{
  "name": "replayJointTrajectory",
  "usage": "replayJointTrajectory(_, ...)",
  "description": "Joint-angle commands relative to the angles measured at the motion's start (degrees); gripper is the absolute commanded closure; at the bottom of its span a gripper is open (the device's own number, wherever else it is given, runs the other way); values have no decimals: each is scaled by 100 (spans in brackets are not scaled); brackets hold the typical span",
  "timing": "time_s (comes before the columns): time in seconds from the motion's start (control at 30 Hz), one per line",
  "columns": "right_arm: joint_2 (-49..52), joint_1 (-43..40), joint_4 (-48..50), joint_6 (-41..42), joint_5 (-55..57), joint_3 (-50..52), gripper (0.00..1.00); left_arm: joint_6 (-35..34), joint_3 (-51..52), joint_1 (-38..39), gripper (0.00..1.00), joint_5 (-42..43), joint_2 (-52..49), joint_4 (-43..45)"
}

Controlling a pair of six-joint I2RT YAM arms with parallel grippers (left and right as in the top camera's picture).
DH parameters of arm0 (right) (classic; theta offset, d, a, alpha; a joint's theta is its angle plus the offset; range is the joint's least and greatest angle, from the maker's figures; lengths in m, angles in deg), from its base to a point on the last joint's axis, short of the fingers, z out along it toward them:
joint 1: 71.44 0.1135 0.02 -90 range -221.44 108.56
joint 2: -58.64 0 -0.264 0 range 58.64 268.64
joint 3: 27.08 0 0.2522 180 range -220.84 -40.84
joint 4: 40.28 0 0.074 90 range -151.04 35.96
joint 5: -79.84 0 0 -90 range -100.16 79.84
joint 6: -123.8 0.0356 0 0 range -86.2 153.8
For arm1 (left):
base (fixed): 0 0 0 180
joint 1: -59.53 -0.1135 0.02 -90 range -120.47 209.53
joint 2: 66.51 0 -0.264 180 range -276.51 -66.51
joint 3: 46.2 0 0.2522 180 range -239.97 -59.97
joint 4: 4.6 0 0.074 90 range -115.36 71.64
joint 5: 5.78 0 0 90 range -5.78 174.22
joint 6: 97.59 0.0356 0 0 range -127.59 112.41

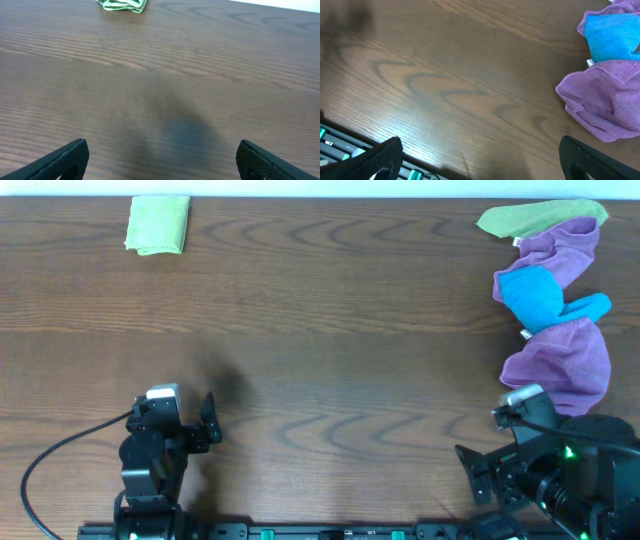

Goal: Fold the cloth

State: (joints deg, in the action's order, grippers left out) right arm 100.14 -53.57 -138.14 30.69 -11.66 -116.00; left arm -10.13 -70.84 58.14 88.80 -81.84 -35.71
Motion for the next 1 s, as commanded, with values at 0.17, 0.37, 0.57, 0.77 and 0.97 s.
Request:
replayJointTrajectory(0.17,-24,55,9,94,-4,20,1,-90,503,90,5,105,632,101)
replayJointTrajectory(0.37,-24,55,9,94,-4,20,1,-85,592,184,5,52,791,116)
replayJointTrajectory(0.57,-24,55,9,94,-4,20,1,-72,592,162,5,-273,1078,96)
replayJointTrajectory(0.77,-24,55,9,94,-4,20,1,264,592,164,5,-369,1102,92)
replayJointTrajectory(0.97,-24,55,9,94,-4,20,1,1001,592,164,5,-367,1261,87)
